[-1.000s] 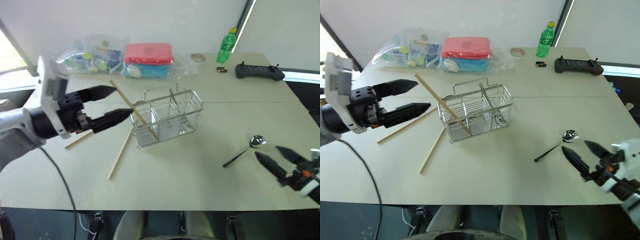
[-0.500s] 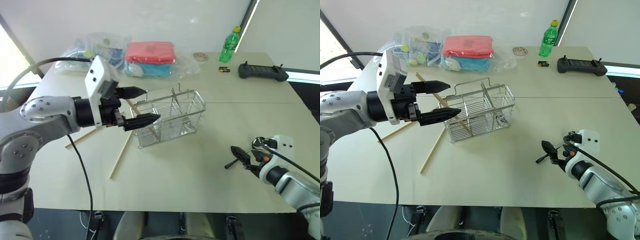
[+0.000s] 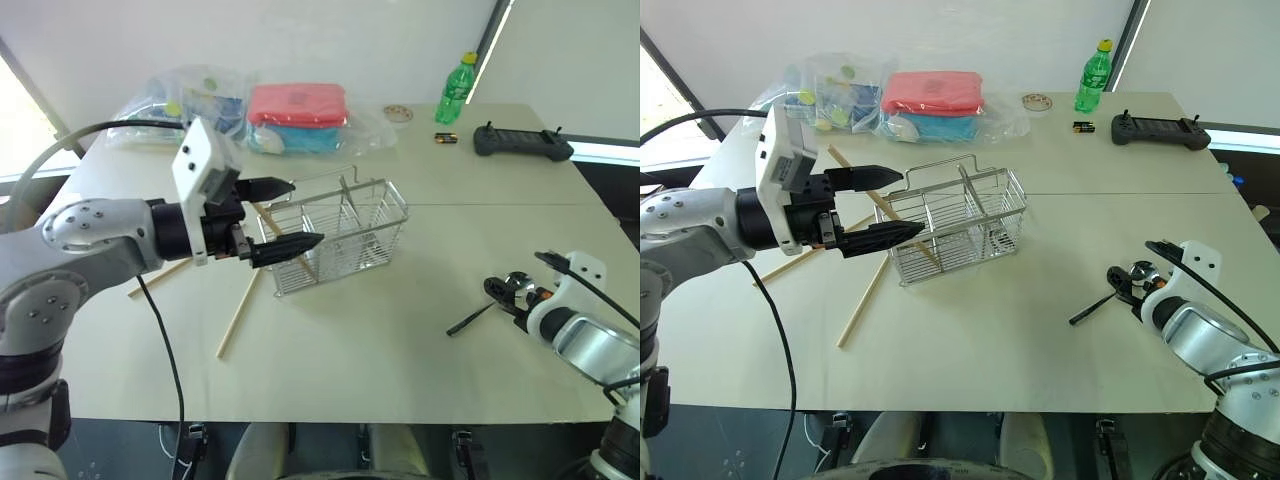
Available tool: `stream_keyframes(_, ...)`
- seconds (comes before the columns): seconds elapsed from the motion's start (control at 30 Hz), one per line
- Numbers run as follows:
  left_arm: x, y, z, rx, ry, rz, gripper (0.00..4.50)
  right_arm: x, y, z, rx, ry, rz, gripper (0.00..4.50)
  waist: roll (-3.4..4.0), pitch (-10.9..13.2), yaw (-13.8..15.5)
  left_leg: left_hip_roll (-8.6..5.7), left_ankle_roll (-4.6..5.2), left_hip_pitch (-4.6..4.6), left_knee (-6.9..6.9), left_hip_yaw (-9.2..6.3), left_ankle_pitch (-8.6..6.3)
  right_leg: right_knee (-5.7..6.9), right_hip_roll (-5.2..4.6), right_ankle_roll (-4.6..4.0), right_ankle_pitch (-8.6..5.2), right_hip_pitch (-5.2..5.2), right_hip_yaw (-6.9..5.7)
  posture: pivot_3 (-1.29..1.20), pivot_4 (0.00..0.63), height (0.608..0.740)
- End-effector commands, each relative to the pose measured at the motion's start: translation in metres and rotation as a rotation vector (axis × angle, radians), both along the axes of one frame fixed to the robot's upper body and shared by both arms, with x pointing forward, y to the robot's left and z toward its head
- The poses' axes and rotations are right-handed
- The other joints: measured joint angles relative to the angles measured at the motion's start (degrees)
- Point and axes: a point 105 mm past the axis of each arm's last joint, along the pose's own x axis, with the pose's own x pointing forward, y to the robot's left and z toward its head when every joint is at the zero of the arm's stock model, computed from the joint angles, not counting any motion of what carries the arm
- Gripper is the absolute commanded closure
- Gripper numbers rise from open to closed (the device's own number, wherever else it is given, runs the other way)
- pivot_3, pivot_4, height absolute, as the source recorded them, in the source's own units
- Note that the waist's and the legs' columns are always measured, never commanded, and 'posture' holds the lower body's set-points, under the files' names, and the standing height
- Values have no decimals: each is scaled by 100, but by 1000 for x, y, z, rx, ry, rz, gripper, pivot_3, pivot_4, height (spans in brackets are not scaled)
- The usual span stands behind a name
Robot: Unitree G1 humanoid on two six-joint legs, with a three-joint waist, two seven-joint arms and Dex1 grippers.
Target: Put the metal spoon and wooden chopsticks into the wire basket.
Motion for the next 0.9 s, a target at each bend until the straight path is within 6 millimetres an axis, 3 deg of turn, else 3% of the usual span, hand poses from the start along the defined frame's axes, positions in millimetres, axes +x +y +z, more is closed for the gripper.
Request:
stream_keyframes(0.03,-6,-2,8,0,-39,-23,0,6,2,5,13,1,-14,42,0,0,-23,0,0,0,0,0,0,0,0,0,0,0,0,0,150,692)
stream_keyframes(0.23,-22,-7,0,81,-11,-159,0,22,3,1,56,71,-76,42,1,0,-144,-2,1,-1,3,1,0,0,1,0,1,1,2,0,150,692)
stream_keyframes(0.47,-32,-5,-11,173,49,-298,0,19,-3,-15,90,190,-169,42,-11,-7,-146,1,1,2,2,-1,1,0,6,-1,0,5,2,0,150,692)
stream_keyframes(0.9,-16,-19,-3,201,-13,-380,0,16,-1,-29,124,329,-276,42,-34,-17,-126,0,3,13,0,-14,0,-8,9,3,-3,29,-1,0,150,692)
